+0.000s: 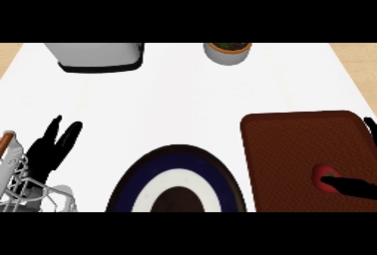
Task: Pick the tomato from the tray and place it in the plate
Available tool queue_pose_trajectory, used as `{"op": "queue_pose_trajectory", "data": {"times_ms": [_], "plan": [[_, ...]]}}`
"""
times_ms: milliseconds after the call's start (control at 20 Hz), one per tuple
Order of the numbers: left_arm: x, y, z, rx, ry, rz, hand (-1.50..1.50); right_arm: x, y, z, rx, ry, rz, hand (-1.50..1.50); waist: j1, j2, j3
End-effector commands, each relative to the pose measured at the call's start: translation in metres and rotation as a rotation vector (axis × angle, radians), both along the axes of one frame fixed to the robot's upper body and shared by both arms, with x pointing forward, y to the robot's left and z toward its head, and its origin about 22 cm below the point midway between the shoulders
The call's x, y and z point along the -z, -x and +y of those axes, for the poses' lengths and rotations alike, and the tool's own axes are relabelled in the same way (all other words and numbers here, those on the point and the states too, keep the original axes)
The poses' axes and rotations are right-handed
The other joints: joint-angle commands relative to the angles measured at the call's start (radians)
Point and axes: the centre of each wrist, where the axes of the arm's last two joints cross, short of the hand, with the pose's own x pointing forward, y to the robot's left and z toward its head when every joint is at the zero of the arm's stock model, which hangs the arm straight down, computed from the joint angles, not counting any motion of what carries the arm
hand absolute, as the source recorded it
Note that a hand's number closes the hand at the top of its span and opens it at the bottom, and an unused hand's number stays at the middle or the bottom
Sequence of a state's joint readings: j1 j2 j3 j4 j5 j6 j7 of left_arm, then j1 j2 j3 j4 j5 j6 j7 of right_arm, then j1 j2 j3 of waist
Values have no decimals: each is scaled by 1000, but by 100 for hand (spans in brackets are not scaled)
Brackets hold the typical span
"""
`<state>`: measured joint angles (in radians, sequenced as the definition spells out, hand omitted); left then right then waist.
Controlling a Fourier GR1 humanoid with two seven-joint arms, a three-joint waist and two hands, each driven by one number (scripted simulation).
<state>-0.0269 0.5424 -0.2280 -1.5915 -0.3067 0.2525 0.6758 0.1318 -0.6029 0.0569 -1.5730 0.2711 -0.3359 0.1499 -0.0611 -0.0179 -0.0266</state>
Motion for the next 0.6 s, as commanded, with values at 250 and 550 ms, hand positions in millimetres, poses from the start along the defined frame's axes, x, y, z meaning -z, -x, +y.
{"op": "queue_pose_trajectory", "data": {"times_ms": [250, 550], "plan": [[-28, -22, -60, 232, 435, -420, 0, -33, 11, -5, 37, 127, 334, -150, -13, 15, 10], [-14, -26, -48, 310, 481, -455, 0, -69, 5, 12, 89, 104, 420, -150, 29, 20, 19]]}}
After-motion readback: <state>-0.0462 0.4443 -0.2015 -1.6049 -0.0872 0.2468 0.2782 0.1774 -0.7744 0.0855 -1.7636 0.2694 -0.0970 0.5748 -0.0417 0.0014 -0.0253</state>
